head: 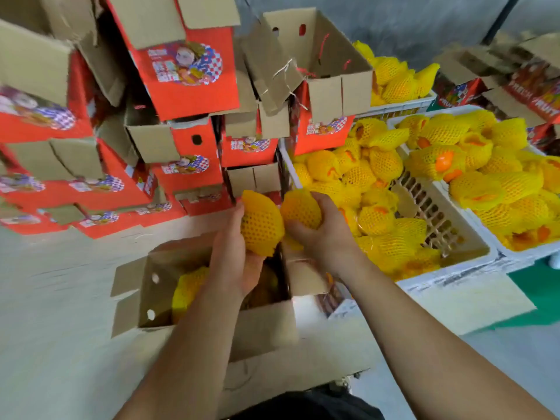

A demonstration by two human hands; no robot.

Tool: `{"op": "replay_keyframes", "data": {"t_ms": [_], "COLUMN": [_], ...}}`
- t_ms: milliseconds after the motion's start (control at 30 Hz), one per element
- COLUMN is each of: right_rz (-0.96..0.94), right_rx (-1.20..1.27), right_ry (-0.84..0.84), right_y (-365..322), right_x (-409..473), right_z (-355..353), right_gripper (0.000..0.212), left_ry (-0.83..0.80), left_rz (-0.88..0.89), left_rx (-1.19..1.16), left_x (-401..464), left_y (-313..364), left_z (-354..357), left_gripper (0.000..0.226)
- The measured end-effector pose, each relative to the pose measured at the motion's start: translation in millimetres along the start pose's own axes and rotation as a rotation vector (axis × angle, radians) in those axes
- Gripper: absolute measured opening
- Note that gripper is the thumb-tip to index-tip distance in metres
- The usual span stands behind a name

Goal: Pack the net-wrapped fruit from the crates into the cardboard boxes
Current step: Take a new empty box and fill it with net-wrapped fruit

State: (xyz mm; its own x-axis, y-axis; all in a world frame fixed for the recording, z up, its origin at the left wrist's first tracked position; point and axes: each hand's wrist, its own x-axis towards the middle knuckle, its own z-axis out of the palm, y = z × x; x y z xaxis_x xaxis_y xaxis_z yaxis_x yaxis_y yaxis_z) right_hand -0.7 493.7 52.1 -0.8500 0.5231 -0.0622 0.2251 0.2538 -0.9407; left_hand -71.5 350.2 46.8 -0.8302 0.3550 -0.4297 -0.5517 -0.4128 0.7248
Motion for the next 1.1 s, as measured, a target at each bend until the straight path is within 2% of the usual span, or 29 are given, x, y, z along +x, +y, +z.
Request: {"op": "replay_keyframes", "data": {"t_ms": [133, 233, 300, 367, 433, 533, 600, 700, 800, 867, 967, 1100], "right_rz": [0.087, 0.229, 0.288, 0.323, 0.368, 0.457, 0.474, 0.463, 0.431, 0.368, 0.292, 0.209], "right_rx": [0.120, 0.333, 0.265, 0.110, -0.139, -0.480, -0.598, -0.748, -0.864, -0.970, -1.099, -1.226], "right_ry": [-0.073, -0.115, -0.150, -0.133, -0.123, -0.191, -0.203, -0.224, -0.261, -0.286, -0.294, -0.300], "right_y": [-14.3, -14.9, -9.8, 0.6, 13.3, 18.9, 16.9, 20.4, 27.6, 31.2, 33.8, 32.5], "right_x": [-18.2, -25.8, -31.2, -36.0, -34.1, -21.2, -9.5, -1.3, -9.3, -17.4, -22.7, -25.9], "right_z": [62.0, 94.3, 107.3, 112.8, 117.5, 132.2, 139.6, 144.6, 151.7, 155.2, 155.1, 156.3], "right_gripper": [0.054, 0.042, 0.042, 0.034, 0.037, 0.063, 0.066, 0.053, 0.035, 0.031, 0.031, 0.041], "left_ry": [0.004, 0.044, -0.020, 0.005, 0.108, 0.259, 0.257, 0.185, 0.098, 0.040, -0.014, -0.050], "left_rz": [0.024, -0.027, -0.089, -0.138, -0.177, -0.142, -0.087, -0.037, -0.055, -0.146, -0.241, -0.211], "left_rx": [0.038, -0.029, -0.085, -0.028, 0.155, 0.530, 0.757, 1.249, 1.656, 1.817, 1.916, 1.985], "left_x": [-12.4, -17.6, -20.5, -20.9, -19.9, -19.8, -20.7, -14.6, -12.2, -12.4, -11.1, -4.2], "left_y": [44.1, 61.1, 63.3, 59.0, 52.5, 43.5, 42.3, 46.0, 45.6, 38.4, 33.3, 36.8], "left_z": [-54.2, -96.1, -118.2, -132.6, -141.2, -153.5, -158.8, -161.4, -162.7, -164.9, -167.3, -168.3], "left_gripper": [0.030, 0.039, 0.038, 0.031, 0.029, 0.038, 0.048, 0.068, 0.074, 0.081, 0.093, 0.079]}}
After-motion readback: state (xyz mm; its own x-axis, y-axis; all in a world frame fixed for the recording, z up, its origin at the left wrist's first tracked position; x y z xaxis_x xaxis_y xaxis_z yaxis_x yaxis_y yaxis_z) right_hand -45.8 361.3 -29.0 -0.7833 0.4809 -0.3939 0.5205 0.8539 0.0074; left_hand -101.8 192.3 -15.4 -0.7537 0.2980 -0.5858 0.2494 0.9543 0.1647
